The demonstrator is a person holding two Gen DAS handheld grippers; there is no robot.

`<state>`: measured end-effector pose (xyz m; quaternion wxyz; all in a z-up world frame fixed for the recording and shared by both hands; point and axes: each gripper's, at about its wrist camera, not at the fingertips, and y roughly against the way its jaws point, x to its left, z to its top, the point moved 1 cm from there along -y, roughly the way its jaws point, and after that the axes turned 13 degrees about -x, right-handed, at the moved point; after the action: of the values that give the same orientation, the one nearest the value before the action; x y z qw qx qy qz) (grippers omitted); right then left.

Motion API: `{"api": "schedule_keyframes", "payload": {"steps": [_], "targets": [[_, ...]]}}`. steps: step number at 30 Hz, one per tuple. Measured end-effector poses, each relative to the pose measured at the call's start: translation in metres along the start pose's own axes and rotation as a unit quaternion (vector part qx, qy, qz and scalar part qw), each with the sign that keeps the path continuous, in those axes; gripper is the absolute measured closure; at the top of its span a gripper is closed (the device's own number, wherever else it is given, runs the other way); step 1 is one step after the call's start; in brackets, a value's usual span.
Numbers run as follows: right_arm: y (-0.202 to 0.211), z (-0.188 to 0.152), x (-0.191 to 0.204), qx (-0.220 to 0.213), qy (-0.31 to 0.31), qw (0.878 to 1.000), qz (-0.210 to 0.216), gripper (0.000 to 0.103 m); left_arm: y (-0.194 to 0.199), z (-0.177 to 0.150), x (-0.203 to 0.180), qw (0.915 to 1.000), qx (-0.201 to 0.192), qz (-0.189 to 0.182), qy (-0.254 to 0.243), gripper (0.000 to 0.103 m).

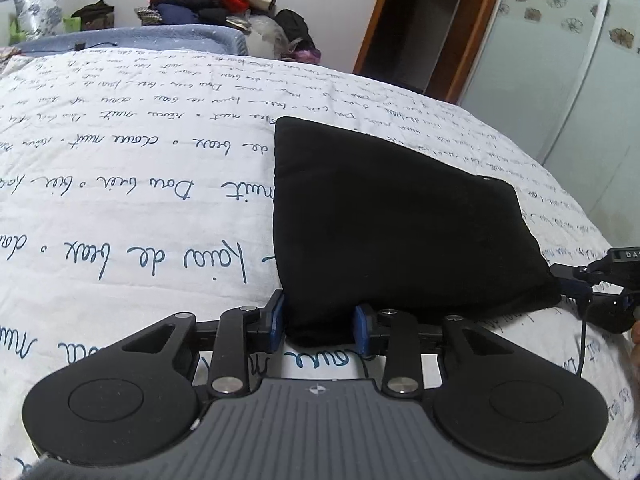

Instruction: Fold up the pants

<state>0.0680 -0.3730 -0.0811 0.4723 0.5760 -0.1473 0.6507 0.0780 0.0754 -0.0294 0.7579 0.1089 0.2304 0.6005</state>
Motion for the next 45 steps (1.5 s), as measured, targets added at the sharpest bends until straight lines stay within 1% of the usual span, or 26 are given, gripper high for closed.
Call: {"api": "schedule_keyframes", "payload": {"steps": [1,3,5,7,12,14,16,17,18,19,20,21,23,24,25,26,27,29,31,33,35,38,40,42,43,45], "targets": [[0.002,0.002,0.002,-0.001,-0.003,1.0,0.007,0.089,0.001,0.002,0.002,0.9999,0.004,-0.003,0.01,0.067],[0.009,0.008,0.005,-0.009,-0.022,0.999,0.025,0.084,0.003,0.006,0.011,0.9977,0.021,-0.028,0.059,0.062],[0.016,0.019,0.009,-0.024,-0.026,0.999,0.037,0.069,0.006,0.012,0.022,0.9909,0.045,-0.061,0.111,0.047],[0.017,0.032,0.013,-0.026,-0.013,0.999,0.026,0.02,0.008,0.02,0.033,0.9824,0.049,-0.087,0.158,0.039],[-0.015,0.055,0.031,0.018,0.046,0.999,0.004,0.019,-0.022,0.037,0.053,0.9669,0.039,-0.094,0.234,0.035],[-0.036,0.055,0.035,0.055,0.061,0.997,0.005,0.019,-0.047,0.034,0.064,0.9563,0.057,-0.086,0.273,0.035],[-0.056,0.053,0.034,0.08,0.065,0.995,-0.006,0.019,-0.065,0.031,0.07,0.9438,0.055,-0.108,0.307,0.035],[-0.06,0.053,0.034,0.081,0.067,0.994,0.004,0.019,-0.069,0.032,0.071,0.9406,0.054,-0.111,0.316,0.035],[-0.065,0.053,0.036,0.094,0.06,0.994,0.013,0.019,-0.073,0.034,0.071,0.9376,0.059,-0.118,0.322,0.033],[-0.069,0.052,0.037,0.107,0.057,0.992,0.02,0.019,-0.076,0.035,0.07,0.9342,0.064,-0.13,0.326,0.026],[-0.072,0.05,0.04,0.117,0.064,0.991,0.023,0.02,-0.078,0.036,0.069,0.9312,0.067,-0.139,0.331,0.019],[-0.075,0.047,0.044,0.128,0.08,0.988,0.024,0.022,-0.079,0.036,0.067,0.9297,0.069,-0.145,0.331,0.017],[-0.077,0.041,0.05,0.14,0.117,0.983,0.01,0.04,-0.078,0.037,0.064,0.9321,0.074,-0.15,0.321,0.018],[-0.078,0.04,0.05,0.143,0.129,0.981,0.002,0.06,-0.076,0.035,0.062,0.9349,0.071,-0.142,0.317,0.021],[-0.079,0.039,0.049,0.146,0.136,0.98,-0.004,0.071,-0.075,0.035,0.059,0.9415,0.071,-0.125,0.305,0.045],[-0.079,0.04,0.047,0.148,0.137,0.98,-0.001,0.071,-0.075,0.036,0.054,0.9524,0.077,-0.094,0.28,0.081],[-0.079,0.04,0.047,0.149,0.142,0.979,0.002,0.072,-0.074,0.037,0.049,0.9629,0.082,-0.065,0.249,0.08],[-0.077,0.039,0.056,0.149,0.171,0.974,0.006,0.074,-0.067,0.04,0.038,0.9732,0.068,-0.054,0.213,0.083],[-0.077,0.037,0.07,0.151,0.204,0.967,0.005,0.074,-0.058,0.045,0.025,0.982,0.056,-0.039,0.176,0.085],[-0.077,0.037,0.081,0.152,0.22,0.964,0.007,0.074,-0.05,0.049,0.017,0.9869,0.05,-0.031,0.151,0.085],[-0.076,0.038,0.087,0.152,0.224,0.963,0.014,0.075,-0.039,0.053,0.018,0.9877,0.049,-0.026,0.146,0.086],[-0.074,0.033,0.095,0.157,0.225,0.961,0.037,0.076,-0.02,0.059,0.029,0.9886,0.029,-0.014,0.147,0.086],[-0.077,0.027,0.088,0.167,0.209,0.963,0.043,0.076,-0.021,0.052,0.039,0.9867,0.037,-0.005,0.158,0.085],[-0.087,0.019,0.07,0.176,0.196,0.964,0.018,0.076,-0.036,0.035,0.048,0.9816,0.068,-0.01,0.178,0.079],[-0.09,0.019,0.061,0.175,0.178,0.968,0.02,0.076,-0.035,0.03,0.05,0.9811,0.056,-0.015,0.184,0.075],[-0.087,0.024,0.05,0.166,0.134,0.976,0.031,0.076,-0.035,0.034,0.052,0.9782,0.057,-0.026,0.198,0.067]]}}
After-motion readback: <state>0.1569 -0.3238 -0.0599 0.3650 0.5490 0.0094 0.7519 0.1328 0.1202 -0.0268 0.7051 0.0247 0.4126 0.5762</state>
